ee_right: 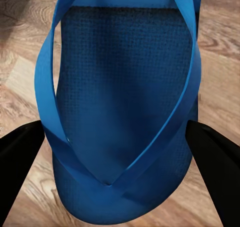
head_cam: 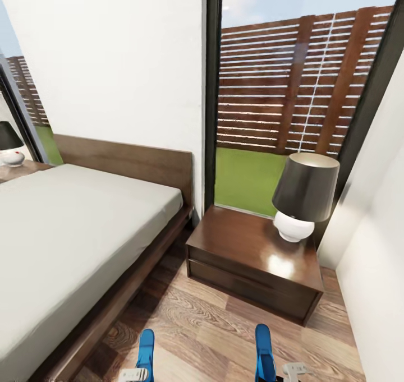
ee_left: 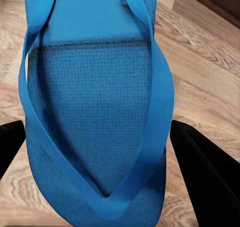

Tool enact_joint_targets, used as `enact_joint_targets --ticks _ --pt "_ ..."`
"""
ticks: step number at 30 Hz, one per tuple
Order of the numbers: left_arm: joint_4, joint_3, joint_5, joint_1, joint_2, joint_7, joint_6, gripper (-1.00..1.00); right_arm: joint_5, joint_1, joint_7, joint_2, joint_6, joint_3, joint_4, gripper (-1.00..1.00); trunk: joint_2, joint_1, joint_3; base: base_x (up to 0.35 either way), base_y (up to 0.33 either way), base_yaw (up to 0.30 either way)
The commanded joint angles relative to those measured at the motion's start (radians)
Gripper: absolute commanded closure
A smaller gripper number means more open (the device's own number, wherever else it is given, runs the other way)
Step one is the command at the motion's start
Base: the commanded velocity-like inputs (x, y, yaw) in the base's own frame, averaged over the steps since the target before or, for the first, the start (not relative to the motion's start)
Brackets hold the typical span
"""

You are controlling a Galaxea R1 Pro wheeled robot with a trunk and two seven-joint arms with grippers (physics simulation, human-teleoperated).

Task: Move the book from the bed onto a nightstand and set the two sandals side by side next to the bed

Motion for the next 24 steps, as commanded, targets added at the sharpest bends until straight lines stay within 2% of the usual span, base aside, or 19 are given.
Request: enact_joint_targets --ticks 1,24 --pt "0.001 -0.004 0.009 -0.001 0.001 -0.002 -0.003 1.0 -0.011 -0.001 0.007 0.0 -0.005 0.008 0.004 1.0 0.0 0.0 -0.001 0.0 0.0 0.14" --pt "0.001 -0.004 0.008 -0.001 0.001 -0.001 -0.003 1.0 -0.011 -0.001 0.007 0.0 -0.005 0.008 0.004 1.0 0.0 0.0 -0.001 0.0 -0.001 0.153"
